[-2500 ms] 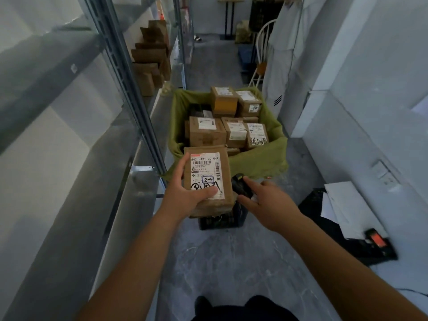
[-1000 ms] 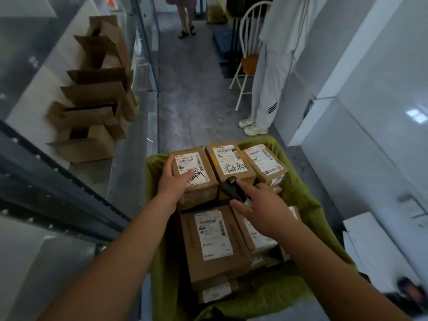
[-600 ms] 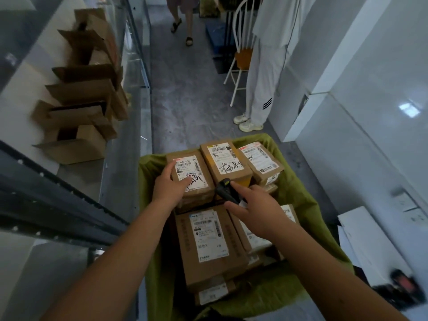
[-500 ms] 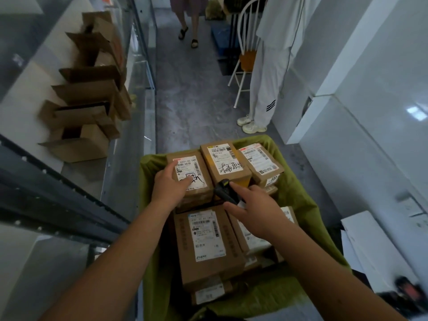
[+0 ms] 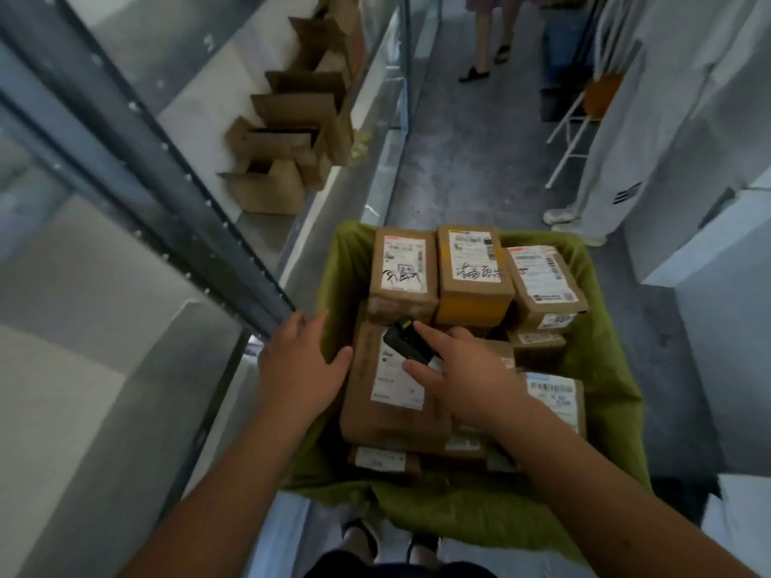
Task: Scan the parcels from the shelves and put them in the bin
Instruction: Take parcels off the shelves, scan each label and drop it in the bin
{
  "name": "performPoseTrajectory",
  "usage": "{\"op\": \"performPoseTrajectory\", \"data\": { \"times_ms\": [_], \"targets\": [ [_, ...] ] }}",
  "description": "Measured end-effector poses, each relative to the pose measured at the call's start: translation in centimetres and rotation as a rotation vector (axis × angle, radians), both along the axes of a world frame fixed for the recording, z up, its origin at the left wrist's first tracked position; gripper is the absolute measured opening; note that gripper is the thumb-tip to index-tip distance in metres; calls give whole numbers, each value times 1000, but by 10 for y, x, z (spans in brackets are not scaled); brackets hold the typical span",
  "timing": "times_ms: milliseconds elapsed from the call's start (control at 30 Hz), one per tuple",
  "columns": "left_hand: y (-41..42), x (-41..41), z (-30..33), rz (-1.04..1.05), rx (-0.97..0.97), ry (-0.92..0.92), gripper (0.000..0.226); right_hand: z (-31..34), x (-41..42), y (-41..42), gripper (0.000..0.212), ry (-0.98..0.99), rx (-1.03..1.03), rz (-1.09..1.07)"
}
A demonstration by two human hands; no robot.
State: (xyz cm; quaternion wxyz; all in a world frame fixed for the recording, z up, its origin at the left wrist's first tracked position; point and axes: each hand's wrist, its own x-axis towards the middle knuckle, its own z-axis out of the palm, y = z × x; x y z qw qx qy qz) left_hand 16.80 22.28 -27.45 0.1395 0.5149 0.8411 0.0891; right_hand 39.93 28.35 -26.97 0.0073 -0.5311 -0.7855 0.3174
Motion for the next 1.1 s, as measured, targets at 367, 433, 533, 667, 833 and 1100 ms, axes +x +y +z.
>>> {"op": "performPoseTrajectory", "data": {
  "times_ms": [367,433,533,667,833,1100],
  "targets": [
    [-202,-42,18,500,-48,43,72,-6,-96,-75,69,110,-31,494],
    [-251,-41,20,594,-40,29,74,-3,-113,-102,64,101,-16,584],
    [-328,-24,23,734,-26,24,76,-2,-131,-154,63,139,2,744],
    [-430,21,27,916,20,46,78,0,-137,-241,59,222,1,912],
    [-556,93,33,1150,83,38,82,9,-124,-362,56,317,-45,1138],
    [-707,198,80,1411,228,227,78,57,-103,-527,59,386,-3,1479]
  ]
}}
